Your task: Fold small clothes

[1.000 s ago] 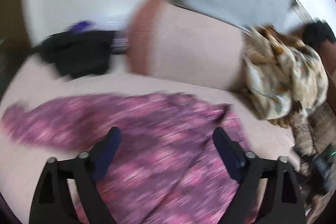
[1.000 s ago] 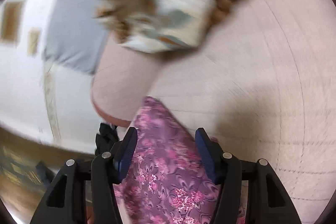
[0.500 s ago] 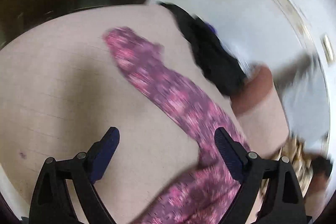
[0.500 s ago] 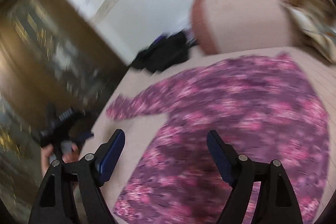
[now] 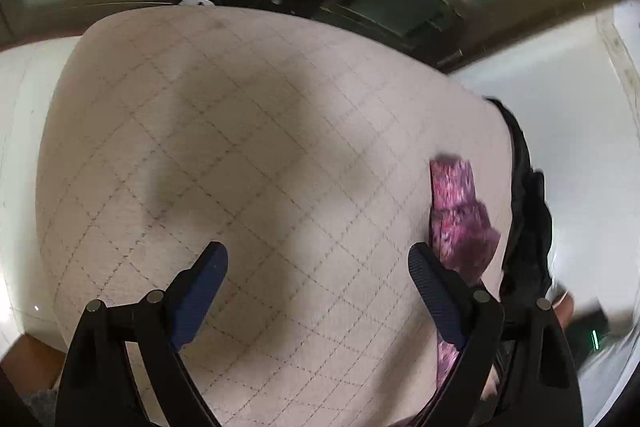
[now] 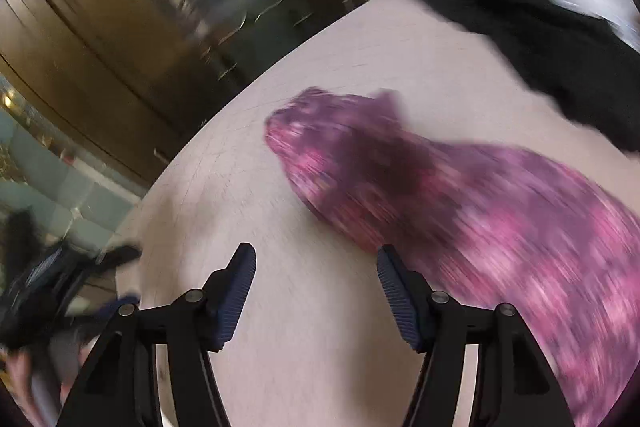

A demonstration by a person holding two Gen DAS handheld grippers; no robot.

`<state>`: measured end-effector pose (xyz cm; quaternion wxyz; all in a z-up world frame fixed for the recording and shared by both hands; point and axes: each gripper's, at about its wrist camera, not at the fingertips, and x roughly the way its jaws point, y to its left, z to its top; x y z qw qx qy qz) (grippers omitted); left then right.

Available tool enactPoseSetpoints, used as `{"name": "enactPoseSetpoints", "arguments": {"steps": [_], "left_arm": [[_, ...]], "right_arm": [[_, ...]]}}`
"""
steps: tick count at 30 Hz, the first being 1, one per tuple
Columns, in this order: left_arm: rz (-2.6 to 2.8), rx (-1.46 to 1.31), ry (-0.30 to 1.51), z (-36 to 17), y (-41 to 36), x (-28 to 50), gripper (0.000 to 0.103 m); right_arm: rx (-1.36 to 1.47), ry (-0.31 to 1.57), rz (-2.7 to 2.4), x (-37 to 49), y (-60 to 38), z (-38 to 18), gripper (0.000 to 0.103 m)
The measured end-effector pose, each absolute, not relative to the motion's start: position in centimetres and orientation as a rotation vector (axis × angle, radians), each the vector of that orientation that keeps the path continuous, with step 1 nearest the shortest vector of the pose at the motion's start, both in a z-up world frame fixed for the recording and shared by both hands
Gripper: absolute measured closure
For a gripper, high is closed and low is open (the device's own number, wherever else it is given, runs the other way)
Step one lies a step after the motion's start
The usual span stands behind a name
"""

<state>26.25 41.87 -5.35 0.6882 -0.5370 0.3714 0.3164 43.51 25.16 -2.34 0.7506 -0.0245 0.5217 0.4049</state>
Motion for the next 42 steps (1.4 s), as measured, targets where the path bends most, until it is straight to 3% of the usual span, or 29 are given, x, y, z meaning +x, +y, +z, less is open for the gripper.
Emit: {"name": "enactPoseSetpoints", "arguments": {"steps": [4, 6, 7, 8, 13, 17, 23, 25, 28, 31, 33, 34, 35, 42], "left_arm": [[0.711, -1.207, 0.832, -5.5, 42.0, 26.3, 0.012], [0.693, -1.214, 0.840, -5.6, 41.9, 26.6, 0.012], [0.687, -1.213, 0.843, -5.5, 41.8, 26.7, 0.012], [0.679, -1.205, 0.841, -5.3, 41.7, 26.7, 0.012], [0.667, -1.173, 0.810, -4.6, 41.3, 27.2, 0.012], [0.538, -1.130, 0.785, -3.2, 39.3, 28.5, 0.012], [0.189, -0.909, 0.811, 0.3, 30.8, 31.8, 0.012], [0.025, -0.836, 0.843, 0.9, 26.3, 32.7, 0.012], [-0.142, -0.730, 0.905, 1.0, 20.2, 33.6, 0.012], [-0.218, -0.611, 0.978, 0.3, 15.5, 34.3, 0.012], [-0.241, -0.576, 1.014, -0.3, 13.5, 34.5, 0.012], [-0.247, -0.571, 1.028, -0.5, 13.0, 34.7, 0.012], [-0.251, -0.572, 1.045, -0.9, 12.7, 34.8, 0.012], [-0.180, -0.638, 1.060, -1.7, 14.9, 35.5, 0.012]], "right_arm": [[-0.156, 1.159, 0.801, 44.9, 29.9, -6.7, 0.034], [-0.228, 1.074, 0.756, 44.1, 30.5, -7.0, 0.043], [-0.259, 1.054, 0.720, 43.8, 30.5, -6.8, 0.066], [-0.235, 1.067, 0.721, 43.8, 29.9, -6.4, 0.096], [-0.007, 0.973, 0.755, 41.1, 22.5, 0.7, 0.098], [0.298, 0.904, 0.744, 35.7, 11.3, 5.5, 0.098], [0.680, 0.769, 0.556, 25.9, -6.0, 5.6, 0.098], [0.735, 0.754, 0.439, 24.2, -10.1, 4.0, 0.094], [0.794, 0.886, 0.290, 22.2, -15.3, -2.4, 0.092], [0.783, 1.016, 0.232, 20.3, -18.2, -6.2, 0.079], [0.756, 0.986, 0.235, 18.7, -19.8, -6.0, 0.064], [0.726, 0.973, 0.227, 18.3, -20.1, -5.7, 0.043], [0.682, 0.944, 0.228, 17.8, -20.4, -5.0, 0.031], [0.315, 0.988, 0.461, 21.0, -12.2, -2.2, 0.030]]}}
